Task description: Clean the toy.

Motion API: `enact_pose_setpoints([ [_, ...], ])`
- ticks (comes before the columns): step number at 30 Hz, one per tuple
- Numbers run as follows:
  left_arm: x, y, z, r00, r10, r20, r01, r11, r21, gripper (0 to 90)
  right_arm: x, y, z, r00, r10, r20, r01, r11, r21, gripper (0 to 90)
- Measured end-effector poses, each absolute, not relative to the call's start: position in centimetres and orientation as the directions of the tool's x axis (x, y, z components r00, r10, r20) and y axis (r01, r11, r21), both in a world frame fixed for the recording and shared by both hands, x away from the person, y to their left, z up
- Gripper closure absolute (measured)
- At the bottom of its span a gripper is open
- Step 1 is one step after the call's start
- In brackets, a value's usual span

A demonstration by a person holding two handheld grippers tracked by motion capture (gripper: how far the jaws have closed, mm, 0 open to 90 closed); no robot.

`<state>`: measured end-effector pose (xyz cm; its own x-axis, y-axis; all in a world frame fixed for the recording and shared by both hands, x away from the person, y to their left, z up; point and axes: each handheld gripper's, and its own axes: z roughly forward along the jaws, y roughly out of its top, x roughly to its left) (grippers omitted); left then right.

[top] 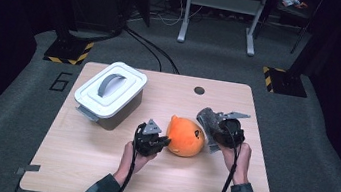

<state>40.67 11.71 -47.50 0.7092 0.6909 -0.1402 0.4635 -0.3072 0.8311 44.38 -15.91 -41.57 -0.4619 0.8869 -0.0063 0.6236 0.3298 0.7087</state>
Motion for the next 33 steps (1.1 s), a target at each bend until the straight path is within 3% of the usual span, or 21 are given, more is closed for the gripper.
enact_pose_setpoints([
  [8, 40.6, 11.6, -47.4, 0.713, 0.688, -0.135, 0.459, -0.313, 0.831, 82.6, 44.8, -11.2, -39.1, -0.564, 0.826, -0.018, 0.561, 0.399, 0.726, 74.3],
  [18, 40.6, 11.5, -47.3, 0.719, 0.683, -0.130, 0.455, -0.320, 0.831, 82.7, 45.3, -6.6, -40.3, -0.636, 0.771, -0.027, 0.541, 0.471, 0.697, 73.9],
  [25, 40.6, 11.4, -47.4, 0.716, 0.684, -0.139, 0.464, -0.317, 0.827, 82.7, 45.4, -6.4, -41.2, -0.639, 0.766, -0.073, 0.531, 0.508, 0.678, 74.1],
  [33, 40.6, 11.4, -47.5, 0.713, 0.685, -0.150, 0.473, -0.313, 0.823, 82.8, 45.2, -7.9, -41.1, -0.604, 0.795, -0.064, 0.551, 0.474, 0.687, 74.0],
])
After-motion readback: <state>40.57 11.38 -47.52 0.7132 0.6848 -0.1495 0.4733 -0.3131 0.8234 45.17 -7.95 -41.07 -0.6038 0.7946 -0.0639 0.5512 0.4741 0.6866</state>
